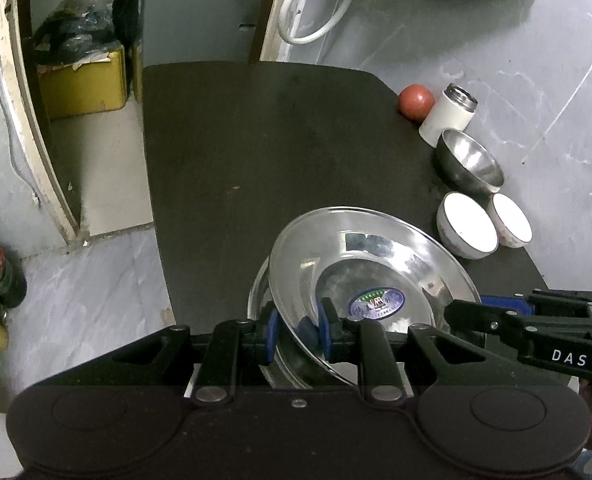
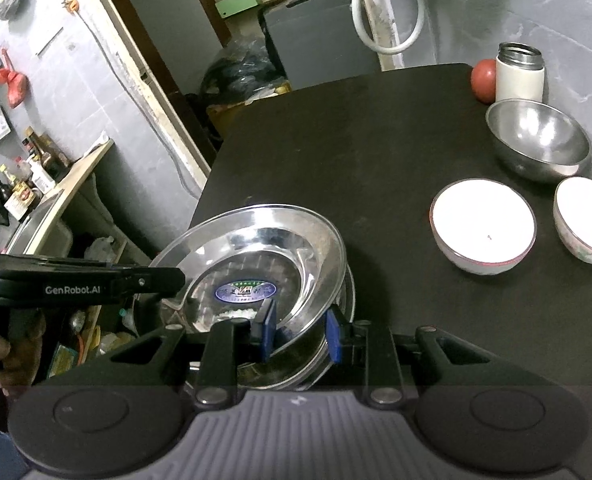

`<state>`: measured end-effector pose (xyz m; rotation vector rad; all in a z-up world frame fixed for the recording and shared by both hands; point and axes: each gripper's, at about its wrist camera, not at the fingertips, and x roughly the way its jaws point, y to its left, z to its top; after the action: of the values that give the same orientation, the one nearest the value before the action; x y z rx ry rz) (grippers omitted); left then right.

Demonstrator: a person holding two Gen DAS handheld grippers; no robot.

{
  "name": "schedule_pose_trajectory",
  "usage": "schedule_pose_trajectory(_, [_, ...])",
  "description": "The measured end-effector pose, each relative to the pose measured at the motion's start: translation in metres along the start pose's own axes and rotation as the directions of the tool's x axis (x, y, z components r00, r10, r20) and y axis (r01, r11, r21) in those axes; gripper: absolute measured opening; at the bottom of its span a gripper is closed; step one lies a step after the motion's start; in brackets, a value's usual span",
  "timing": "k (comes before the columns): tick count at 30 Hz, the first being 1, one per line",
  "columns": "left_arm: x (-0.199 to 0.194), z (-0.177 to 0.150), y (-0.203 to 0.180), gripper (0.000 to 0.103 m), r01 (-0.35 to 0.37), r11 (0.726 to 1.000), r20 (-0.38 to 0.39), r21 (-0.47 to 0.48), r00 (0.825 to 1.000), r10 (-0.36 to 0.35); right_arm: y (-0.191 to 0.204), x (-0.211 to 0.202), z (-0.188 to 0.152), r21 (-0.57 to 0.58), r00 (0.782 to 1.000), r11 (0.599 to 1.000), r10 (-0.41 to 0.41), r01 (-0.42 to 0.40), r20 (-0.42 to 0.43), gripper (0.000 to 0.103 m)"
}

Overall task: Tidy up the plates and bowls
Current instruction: 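Carry the small steel plate with the right tool onto the plate stack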

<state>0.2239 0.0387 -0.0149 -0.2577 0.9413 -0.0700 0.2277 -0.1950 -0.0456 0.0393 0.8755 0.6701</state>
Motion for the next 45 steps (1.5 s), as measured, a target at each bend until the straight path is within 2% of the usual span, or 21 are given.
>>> schedule_pose_trajectory(25, [0.013, -0.004, -0.006, 0.024, -0.040, 0.999, -0.062, -0.011, 0.997, 0.039, -0.001, 0.013, 0.005, 0.005, 0.997, 1.000, 0.020, -0.020, -0.072, 0.031])
schedule_pose_trajectory(45, [0.017, -0.005, -0.009, 0.026, -0.059, 0.998, -0.064, 0.002, 0.996, 0.059, 0.003, 0.016, 0.003, -0.023, 0.997, 1.000, 0.018, -0.020, -0.076, 0.037])
